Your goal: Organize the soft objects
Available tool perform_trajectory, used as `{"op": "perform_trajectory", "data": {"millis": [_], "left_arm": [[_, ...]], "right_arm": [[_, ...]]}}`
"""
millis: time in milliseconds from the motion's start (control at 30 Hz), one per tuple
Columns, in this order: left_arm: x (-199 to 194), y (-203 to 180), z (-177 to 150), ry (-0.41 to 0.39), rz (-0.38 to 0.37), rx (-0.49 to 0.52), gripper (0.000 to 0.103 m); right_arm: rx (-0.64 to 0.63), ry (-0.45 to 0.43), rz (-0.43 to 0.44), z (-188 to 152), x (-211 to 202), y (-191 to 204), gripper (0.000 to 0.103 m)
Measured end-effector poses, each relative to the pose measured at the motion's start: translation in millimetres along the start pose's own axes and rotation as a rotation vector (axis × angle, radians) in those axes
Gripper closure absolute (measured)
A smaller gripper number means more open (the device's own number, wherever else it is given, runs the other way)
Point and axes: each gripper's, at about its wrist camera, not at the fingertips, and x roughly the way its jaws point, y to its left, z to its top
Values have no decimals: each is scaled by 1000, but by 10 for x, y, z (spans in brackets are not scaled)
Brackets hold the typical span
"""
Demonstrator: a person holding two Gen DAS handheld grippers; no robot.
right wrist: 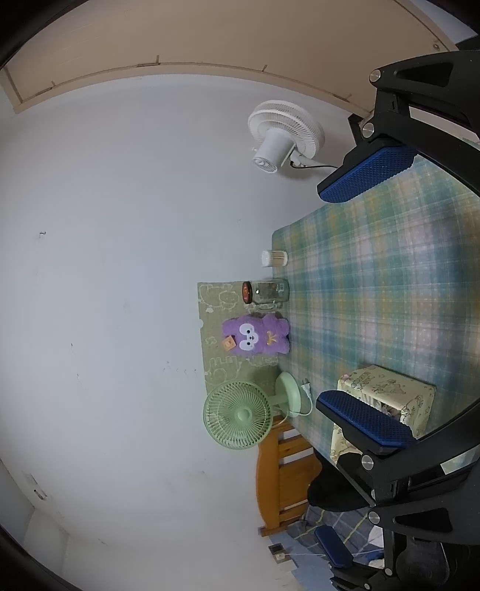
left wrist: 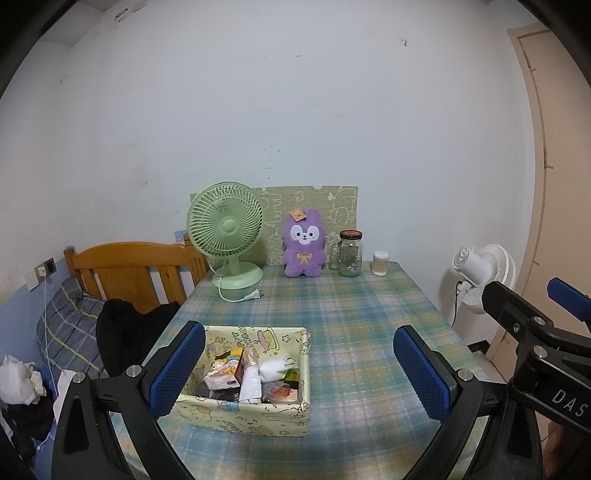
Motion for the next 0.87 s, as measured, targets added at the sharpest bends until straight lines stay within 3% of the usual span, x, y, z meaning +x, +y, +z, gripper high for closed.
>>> {"op": "perform_trajectory", "data": {"millis": [867], "left_arm": [[25,37,-23,18,-3,-6,0]], "right_arm": [[-6,3,3,-22,30,23,0]]}}
